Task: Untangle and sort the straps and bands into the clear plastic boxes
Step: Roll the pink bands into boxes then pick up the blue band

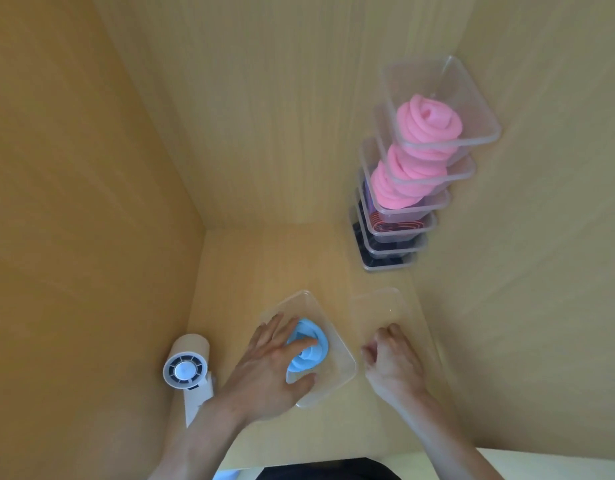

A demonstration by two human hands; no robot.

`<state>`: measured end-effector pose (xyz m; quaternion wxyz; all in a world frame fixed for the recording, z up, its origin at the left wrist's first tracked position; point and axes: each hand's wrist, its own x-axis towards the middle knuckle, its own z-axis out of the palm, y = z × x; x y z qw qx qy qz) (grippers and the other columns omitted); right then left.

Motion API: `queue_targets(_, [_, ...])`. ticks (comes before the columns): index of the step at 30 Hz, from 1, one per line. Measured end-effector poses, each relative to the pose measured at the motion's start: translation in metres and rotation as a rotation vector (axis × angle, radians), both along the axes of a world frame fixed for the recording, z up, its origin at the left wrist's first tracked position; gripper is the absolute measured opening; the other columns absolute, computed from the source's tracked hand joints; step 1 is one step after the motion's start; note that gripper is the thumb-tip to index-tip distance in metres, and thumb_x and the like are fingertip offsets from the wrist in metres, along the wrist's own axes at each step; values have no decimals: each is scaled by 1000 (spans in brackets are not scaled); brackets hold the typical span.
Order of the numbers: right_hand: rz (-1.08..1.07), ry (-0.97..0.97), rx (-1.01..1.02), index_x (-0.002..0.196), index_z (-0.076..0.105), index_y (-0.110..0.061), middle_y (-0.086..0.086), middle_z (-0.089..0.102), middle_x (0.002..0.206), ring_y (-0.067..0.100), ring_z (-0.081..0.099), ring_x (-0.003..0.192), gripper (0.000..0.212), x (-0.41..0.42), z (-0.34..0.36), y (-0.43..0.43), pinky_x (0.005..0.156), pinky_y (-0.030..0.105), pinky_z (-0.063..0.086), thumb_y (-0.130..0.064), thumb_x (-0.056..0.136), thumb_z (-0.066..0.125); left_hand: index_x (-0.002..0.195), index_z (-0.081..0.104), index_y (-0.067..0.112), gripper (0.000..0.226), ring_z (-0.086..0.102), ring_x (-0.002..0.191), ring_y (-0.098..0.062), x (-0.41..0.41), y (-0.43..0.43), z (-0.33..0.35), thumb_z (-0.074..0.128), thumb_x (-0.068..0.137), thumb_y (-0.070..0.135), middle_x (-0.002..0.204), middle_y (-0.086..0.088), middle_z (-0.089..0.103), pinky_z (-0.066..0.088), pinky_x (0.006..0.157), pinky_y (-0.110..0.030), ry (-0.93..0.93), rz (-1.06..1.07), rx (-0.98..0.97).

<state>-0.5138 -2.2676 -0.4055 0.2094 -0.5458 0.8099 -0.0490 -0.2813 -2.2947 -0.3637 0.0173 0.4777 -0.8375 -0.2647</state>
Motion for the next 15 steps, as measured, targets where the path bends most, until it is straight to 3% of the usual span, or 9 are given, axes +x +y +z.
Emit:
queue_targets(4, [32, 65, -18, 102, 59, -16, 0, 49, 117, 22, 61, 98, 18, 1, 3, -2, 84, 30, 46, -30, 98, 49, 153, 15, 52, 62, -14, 152, -7, 4, 8, 3, 42, 98, 62, 167, 14, -6, -4, 123, -27, -86, 66, 19])
queue_targets(6, [41, 74, -38, 102, 60, -17, 0, 50, 116, 23, 62, 97, 18, 1, 10, -4, 85, 31, 46, -30, 98, 49, 155, 12, 49, 65, -9, 151, -7, 4, 11, 6, 39, 98, 63, 167, 14, -7, 5, 124, -32, -96, 84, 26])
queue_targets(10, [71, 50, -139, 102, 61, -16, -2, 50, 113, 22, 59, 100, 15, 2, 35, -9, 90, 32, 43, -26, 99, 50, 150, 31, 41, 56, 6, 145, 4, 7, 14, 13, 52, 98, 50, 160, 21, 15, 22, 118, -22, 107, 182, 30])
queue_targets(13, [121, -5, -287, 96, 60, -16, -2, 49, 106, 23, 56, 95, 8, 6, 62, -12, 83, 33, 39, -20, 99, 53, 138, 45, 39, 45, 26, 135, 7, 13, 11, 15, 60, 96, 31, 141, 30, 35, 39, 107, -26, 276, 257, -67])
queue_targets(15, [194, -48, -355, 94, 59, -17, -4, 49, 106, 16, 48, 92, 6, 10, 79, -12, 80, 28, 32, -17, 99, 55, 131, 47, 41, 45, 34, 130, 6, 16, 7, 16, 63, 93, 20, 133, 31, 39, 42, 101, -25, 360, 311, -140])
